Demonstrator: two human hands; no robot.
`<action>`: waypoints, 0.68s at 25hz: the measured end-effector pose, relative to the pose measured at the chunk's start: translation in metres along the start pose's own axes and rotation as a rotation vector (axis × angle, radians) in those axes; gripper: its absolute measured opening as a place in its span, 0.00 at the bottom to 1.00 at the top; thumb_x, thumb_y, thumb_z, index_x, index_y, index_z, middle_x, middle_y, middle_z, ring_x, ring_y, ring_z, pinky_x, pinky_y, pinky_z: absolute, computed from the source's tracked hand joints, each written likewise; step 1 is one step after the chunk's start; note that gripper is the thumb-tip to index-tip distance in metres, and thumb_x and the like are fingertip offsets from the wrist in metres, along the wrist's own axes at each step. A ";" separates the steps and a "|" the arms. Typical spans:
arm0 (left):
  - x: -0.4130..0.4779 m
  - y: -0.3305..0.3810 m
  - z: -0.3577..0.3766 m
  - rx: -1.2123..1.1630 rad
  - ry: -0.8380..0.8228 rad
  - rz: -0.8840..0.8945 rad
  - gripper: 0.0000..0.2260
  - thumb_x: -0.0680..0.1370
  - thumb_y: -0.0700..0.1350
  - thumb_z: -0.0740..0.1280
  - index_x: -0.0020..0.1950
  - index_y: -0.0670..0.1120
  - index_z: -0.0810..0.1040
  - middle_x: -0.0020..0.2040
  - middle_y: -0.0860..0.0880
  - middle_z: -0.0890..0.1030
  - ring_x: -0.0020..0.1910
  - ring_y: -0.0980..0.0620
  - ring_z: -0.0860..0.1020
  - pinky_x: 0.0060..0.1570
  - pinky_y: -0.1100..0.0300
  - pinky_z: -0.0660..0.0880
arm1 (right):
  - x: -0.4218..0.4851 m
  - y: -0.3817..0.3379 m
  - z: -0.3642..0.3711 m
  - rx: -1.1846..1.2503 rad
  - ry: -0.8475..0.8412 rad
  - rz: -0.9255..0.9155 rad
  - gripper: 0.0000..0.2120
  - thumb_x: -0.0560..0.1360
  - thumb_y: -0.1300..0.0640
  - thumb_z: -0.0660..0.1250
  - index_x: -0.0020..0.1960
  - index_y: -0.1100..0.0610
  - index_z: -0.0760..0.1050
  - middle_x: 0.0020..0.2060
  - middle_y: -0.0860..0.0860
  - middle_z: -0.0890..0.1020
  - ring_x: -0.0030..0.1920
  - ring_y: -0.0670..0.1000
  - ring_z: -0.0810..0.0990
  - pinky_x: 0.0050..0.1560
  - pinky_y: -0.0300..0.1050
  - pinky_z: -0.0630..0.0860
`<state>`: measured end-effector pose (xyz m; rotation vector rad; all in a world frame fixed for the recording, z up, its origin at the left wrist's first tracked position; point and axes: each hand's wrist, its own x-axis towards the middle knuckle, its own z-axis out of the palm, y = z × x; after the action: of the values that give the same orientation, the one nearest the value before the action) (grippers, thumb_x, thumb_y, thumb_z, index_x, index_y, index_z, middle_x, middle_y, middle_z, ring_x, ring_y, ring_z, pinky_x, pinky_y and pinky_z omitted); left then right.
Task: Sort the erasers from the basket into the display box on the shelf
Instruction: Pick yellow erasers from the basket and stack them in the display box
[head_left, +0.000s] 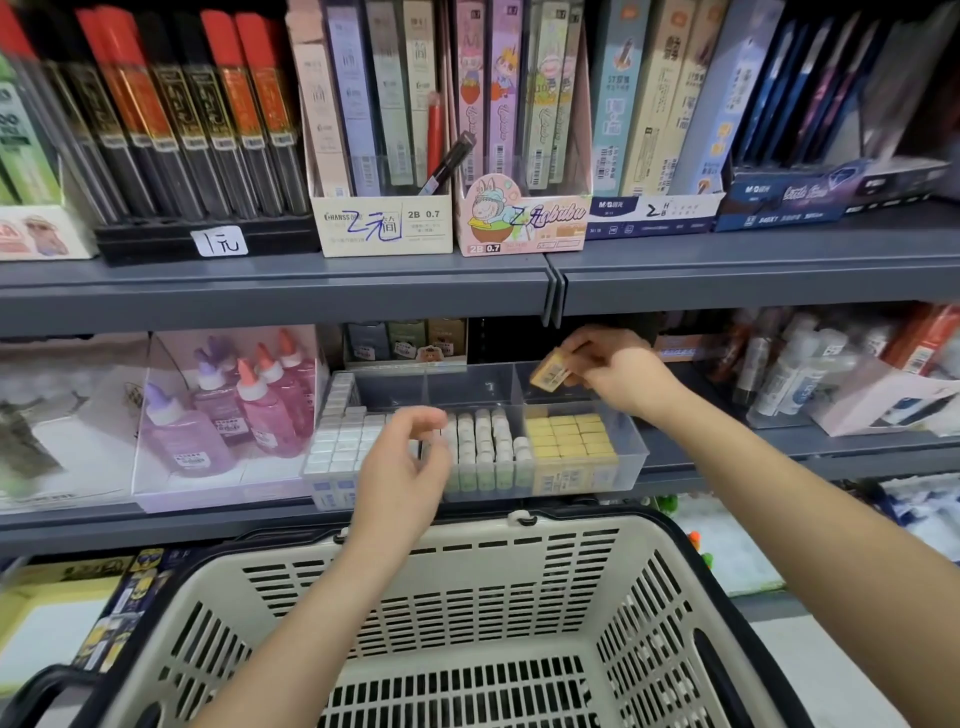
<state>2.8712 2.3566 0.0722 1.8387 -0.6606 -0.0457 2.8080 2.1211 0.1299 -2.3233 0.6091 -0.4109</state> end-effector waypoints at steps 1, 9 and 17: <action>-0.002 -0.007 -0.005 0.129 0.027 0.063 0.09 0.76 0.44 0.65 0.52 0.57 0.72 0.53 0.59 0.75 0.49 0.68 0.71 0.51 0.73 0.68 | 0.008 0.003 0.001 -0.148 0.030 0.014 0.05 0.77 0.59 0.63 0.52 0.53 0.76 0.46 0.51 0.81 0.42 0.49 0.79 0.42 0.32 0.74; -0.006 -0.043 -0.006 0.613 0.021 0.170 0.23 0.74 0.54 0.67 0.67 0.48 0.70 0.63 0.50 0.74 0.65 0.50 0.67 0.68 0.51 0.59 | 0.034 0.019 0.042 -0.316 -0.250 0.043 0.07 0.77 0.62 0.61 0.48 0.55 0.78 0.49 0.48 0.81 0.50 0.50 0.78 0.48 0.39 0.72; -0.009 -0.035 -0.010 0.494 0.008 0.157 0.19 0.75 0.47 0.68 0.64 0.49 0.72 0.64 0.53 0.72 0.65 0.56 0.65 0.67 0.60 0.56 | 0.026 0.009 0.031 -0.430 -0.408 -0.006 0.16 0.82 0.57 0.51 0.64 0.54 0.72 0.64 0.52 0.75 0.59 0.51 0.74 0.56 0.41 0.69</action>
<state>2.8812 2.3773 0.0425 2.2477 -0.8638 0.2484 2.8411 2.1183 0.1043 -2.7057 0.5233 0.2177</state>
